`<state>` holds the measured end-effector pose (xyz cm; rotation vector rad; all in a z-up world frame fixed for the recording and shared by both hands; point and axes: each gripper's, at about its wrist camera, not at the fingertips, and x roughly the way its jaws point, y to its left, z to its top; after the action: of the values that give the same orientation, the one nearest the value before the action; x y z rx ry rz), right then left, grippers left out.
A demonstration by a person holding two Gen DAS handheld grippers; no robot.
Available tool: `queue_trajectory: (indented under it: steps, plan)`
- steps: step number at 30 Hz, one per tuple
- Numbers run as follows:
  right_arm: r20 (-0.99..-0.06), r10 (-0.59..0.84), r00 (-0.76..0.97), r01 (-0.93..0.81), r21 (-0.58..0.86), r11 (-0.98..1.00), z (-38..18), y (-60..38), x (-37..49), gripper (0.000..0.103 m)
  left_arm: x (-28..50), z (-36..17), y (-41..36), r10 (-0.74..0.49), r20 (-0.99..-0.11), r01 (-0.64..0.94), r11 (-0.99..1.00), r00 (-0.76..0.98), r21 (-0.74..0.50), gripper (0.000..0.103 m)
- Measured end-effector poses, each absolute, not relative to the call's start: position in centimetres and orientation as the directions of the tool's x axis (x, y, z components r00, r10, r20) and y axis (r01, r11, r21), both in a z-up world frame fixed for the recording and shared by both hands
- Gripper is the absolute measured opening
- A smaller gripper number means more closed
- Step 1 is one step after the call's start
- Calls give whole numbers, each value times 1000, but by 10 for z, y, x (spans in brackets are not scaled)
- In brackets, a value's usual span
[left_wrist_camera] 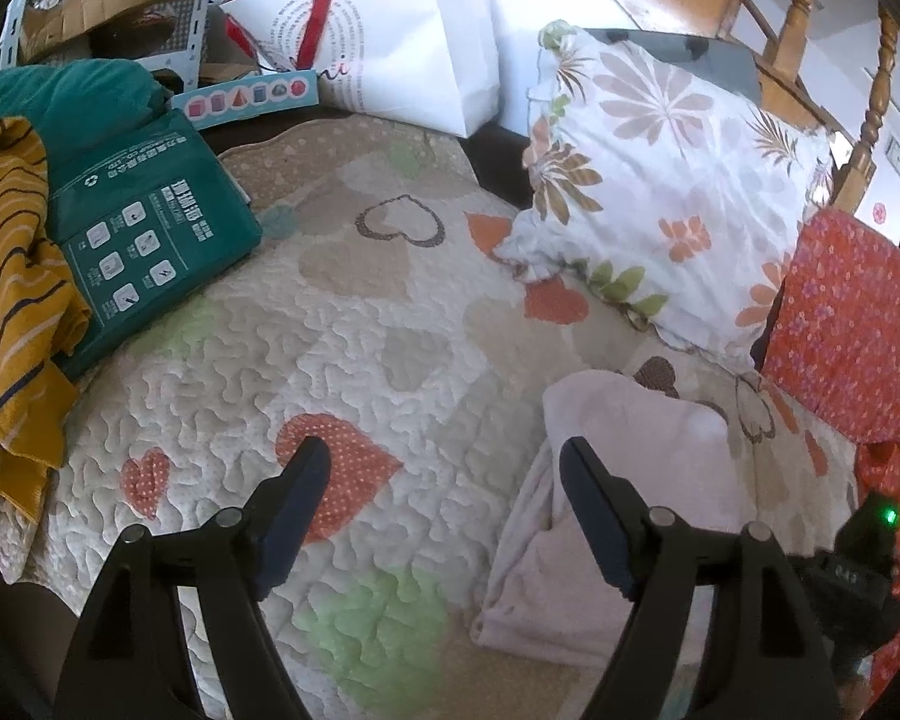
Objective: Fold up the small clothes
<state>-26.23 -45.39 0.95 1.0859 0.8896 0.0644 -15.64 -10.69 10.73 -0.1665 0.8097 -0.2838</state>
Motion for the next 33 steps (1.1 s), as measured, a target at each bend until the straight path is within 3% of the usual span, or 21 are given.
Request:
queue_trajectory:
  steps: [2, 5, 11, 17, 20, 24, 26, 27, 29, 30, 33]
  plan:
    - [-540, 497, 679, 346, 833, 432, -5, -460, -286, 52, -157, 107, -112, -312, -690, 196, 950, 653, -245, 78]
    - [-534, 507, 676, 340, 837, 428, -7, -459, -308, 52, -158, 106, -118, -308, -694, 203, 951, 651, -232, 78]
    - [-442, 529, 724, 261, 886, 383, 27, -462, -301, 58, -158, 103, -127, -297, -702, 205, 955, 647, -214, 78]
    - [-482, 552, 680, 301, 871, 389, 9, -465, -242, 59, -157, 101, -128, -295, -705, 207, 956, 645, -210, 79]
    - [-456, 571, 683, 309, 888, 339, -7, -478, -219, 58, -155, 99, -127, -294, -708, 202, 956, 642, -214, 79]
    - [-519, 440, 732, 388, 850, 357, -2, -514, -203, 58, -149, 97, -126, -302, -718, 199, 953, 628, -227, 79]
    - [-612, 316, 725, 512, 785, 348, -4, -535, -203, 59, -145, 96, -125, -303, -725, 195, 953, 619, -232, 79]
    - [-599, 314, 736, 521, 798, 302, -6, -539, -204, 62, -143, 96, -124, -302, -729, 189, 953, 615, -236, 79]
    - [-488, 398, 777, 413, 872, 262, 3, -526, -197, 62, -139, 94, -121, -301, -734, 174, 953, 609, -246, 79]
    - [-467, 451, 760, 338, 878, 340, 18, -505, -185, 62, -137, 93, -119, -299, -737, 164, 954, 607, -252, 80]
    - [-486, 587, 647, 213, 855, 473, 33, -442, -153, 62, -130, 86, -113, -284, -756, 127, 957, 590, -260, 80]
